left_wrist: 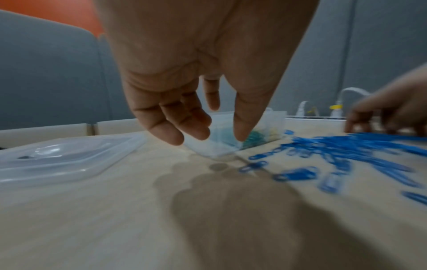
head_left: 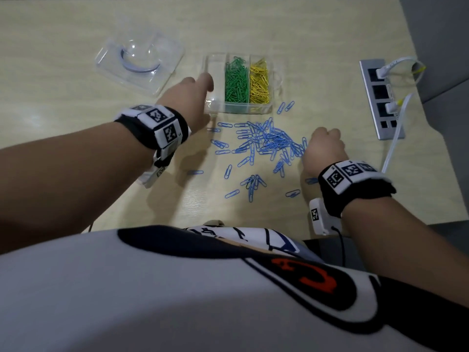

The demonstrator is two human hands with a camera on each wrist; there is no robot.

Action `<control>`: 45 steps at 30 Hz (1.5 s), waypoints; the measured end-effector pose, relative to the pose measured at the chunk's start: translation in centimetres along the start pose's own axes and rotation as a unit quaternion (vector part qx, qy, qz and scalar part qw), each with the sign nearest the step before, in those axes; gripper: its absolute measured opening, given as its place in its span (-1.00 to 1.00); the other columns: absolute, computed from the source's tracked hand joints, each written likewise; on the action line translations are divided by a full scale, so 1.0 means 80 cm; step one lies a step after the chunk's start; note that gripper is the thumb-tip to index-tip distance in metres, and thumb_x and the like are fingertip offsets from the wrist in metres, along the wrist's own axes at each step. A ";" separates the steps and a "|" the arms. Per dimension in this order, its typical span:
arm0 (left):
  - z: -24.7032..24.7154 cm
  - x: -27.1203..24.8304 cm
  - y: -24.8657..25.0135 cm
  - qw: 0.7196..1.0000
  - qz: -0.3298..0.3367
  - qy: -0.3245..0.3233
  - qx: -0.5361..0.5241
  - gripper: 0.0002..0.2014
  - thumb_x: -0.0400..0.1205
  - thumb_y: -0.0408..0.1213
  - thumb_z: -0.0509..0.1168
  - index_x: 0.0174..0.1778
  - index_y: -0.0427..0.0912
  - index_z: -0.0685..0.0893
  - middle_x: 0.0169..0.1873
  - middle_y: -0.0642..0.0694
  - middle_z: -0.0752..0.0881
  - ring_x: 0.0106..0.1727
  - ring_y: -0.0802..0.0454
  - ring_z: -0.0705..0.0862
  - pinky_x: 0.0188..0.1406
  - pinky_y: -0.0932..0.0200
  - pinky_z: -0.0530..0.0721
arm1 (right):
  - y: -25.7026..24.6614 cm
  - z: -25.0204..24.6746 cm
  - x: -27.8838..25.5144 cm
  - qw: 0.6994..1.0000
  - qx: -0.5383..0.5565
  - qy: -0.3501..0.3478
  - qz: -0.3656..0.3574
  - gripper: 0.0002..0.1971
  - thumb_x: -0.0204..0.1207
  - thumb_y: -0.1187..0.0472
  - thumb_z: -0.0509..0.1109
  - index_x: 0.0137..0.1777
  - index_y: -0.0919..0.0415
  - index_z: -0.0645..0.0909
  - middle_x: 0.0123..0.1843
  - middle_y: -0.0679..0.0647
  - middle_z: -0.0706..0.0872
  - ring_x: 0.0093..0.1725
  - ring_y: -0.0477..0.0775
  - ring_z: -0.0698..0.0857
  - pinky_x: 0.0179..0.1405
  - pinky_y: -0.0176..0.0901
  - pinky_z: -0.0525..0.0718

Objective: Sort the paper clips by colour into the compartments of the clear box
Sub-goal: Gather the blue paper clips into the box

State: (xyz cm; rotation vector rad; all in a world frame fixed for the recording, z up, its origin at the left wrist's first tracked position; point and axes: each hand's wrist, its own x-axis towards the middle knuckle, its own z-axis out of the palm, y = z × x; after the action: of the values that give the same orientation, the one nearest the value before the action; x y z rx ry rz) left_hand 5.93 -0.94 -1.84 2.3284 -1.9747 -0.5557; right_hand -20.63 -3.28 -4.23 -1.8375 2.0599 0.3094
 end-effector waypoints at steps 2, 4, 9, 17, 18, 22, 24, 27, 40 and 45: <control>0.011 -0.020 0.001 1.000 0.015 -0.024 0.005 -0.55 0.52 -0.24 0.38 0.28 -0.09 0.39 0.09 -0.22 0.56 -0.03 -0.25 0.60 -0.07 -0.06 0.60 | -0.011 0.005 -0.009 0.997 0.017 -0.019 -0.076 -0.66 0.59 0.36 0.18 0.36 0.30 0.41 0.36 0.29 0.37 0.33 0.38 0.47 0.18 0.09 0.49; 0.022 -0.038 0.000 0.997 0.025 -0.078 0.017 -0.58 0.52 -0.21 0.35 0.27 -0.07 0.41 0.05 -0.18 0.58 -0.08 -0.16 0.57 -0.06 -0.02 0.62 | -0.018 0.003 -0.016 0.990 0.044 -0.057 -0.117 -0.61 0.57 0.35 0.18 0.40 0.24 0.42 0.37 0.27 0.37 0.31 0.36 0.51 0.25 0.12 0.52; 0.023 -0.060 -0.022 0.966 -0.004 -0.234 0.110 -0.37 0.32 -0.12 0.56 0.21 -0.11 0.40 -0.17 0.02 0.64 -0.12 -0.10 0.59 -0.13 0.04 0.63 | 0.001 -0.021 -0.032 0.995 -0.027 -0.086 -0.046 -0.44 0.41 0.19 0.45 0.37 0.24 0.34 0.34 0.26 0.40 0.28 0.33 0.58 0.03 -0.01 0.53; 0.035 -0.078 0.013 0.955 0.076 -0.246 0.148 -0.97 0.48 -0.18 0.37 -0.21 0.01 0.64 -0.31 0.00 0.62 -0.21 -0.05 0.59 -0.27 0.24 0.48 | -0.018 0.019 -0.052 0.996 0.019 -0.080 0.028 -0.62 0.57 0.30 0.32 0.35 0.29 0.34 0.38 0.29 0.49 0.34 0.31 0.56 0.12 0.02 0.53; 0.040 -0.077 0.022 0.961 0.080 -0.232 0.125 -0.98 0.48 -0.21 0.35 -0.20 -0.01 0.68 -0.30 -0.02 0.64 -0.18 -0.07 0.61 -0.27 0.24 0.48 | -0.027 0.021 -0.053 0.997 0.030 -0.071 0.007 -0.64 0.59 0.30 0.29 0.35 0.30 0.36 0.37 0.29 0.50 0.32 0.30 0.57 0.10 0.00 0.54; 0.053 -0.065 0.057 0.973 0.093 -0.195 0.084 -0.85 0.53 -0.19 0.34 -0.07 -0.14 0.73 -0.12 -0.17 0.75 -0.05 -0.18 0.68 -0.21 0.17 0.49 | -0.055 0.020 -0.045 0.992 0.023 -0.052 -0.114 -0.72 0.56 0.31 0.30 0.26 0.32 0.46 0.24 0.27 0.62 0.22 0.25 0.62 -0.04 -0.12 0.52; 0.051 -0.053 0.054 0.982 0.080 -0.162 0.059 -0.82 0.54 -0.16 0.34 -0.05 -0.18 0.69 -0.07 -0.20 0.74 -0.05 -0.18 0.66 -0.17 0.16 0.50 | -0.055 0.014 -0.031 0.990 0.040 -0.044 -0.126 -0.72 0.54 0.29 0.32 0.24 0.29 0.49 0.21 0.24 0.63 0.20 0.25 0.62 -0.05 -0.15 0.50; 0.042 -0.031 0.030 0.996 0.022 -0.088 0.006 -0.67 0.52 -0.09 0.36 0.13 -0.19 0.61 0.08 -0.27 0.61 0.07 -0.26 0.63 0.05 0.01 0.59 | -0.047 0.000 -0.003 0.990 0.088 0.030 -0.107 -0.68 0.52 0.30 0.27 0.28 0.25 0.50 0.30 0.26 0.49 0.25 0.31 0.55 0.13 -0.04 0.52; 0.024 -0.011 0.011 0.997 0.022 -0.059 -0.055 -0.77 0.55 -0.24 0.32 0.12 -0.06 0.70 0.10 -0.19 0.56 0.10 -0.17 0.61 0.10 0.09 0.52 | -0.065 0.024 0.007 0.966 0.001 -0.021 -0.258 -0.18 0.47 -0.30 0.29 0.58 0.21 0.25 0.58 0.19 0.32 0.55 0.24 0.31 0.50 0.16 0.38; -0.005 0.020 -0.018 0.998 -0.028 0.051 0.012 -0.57 0.50 -0.47 0.31 0.24 0.01 0.58 0.26 -0.25 0.43 0.24 -0.30 0.47 0.17 -0.17 0.57 | -0.071 0.031 -0.019 0.956 -0.073 0.001 -0.285 -0.31 0.49 -0.15 0.37 0.57 0.04 0.27 0.52 0.16 0.32 0.43 0.31 0.32 0.26 0.17 0.50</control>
State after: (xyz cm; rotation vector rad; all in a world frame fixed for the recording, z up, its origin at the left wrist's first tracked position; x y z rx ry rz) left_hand 7.64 -2.28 -2.20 2.3818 -1.8881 -0.4097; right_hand -14.60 -1.65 -5.45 -2.4136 1.4428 0.3013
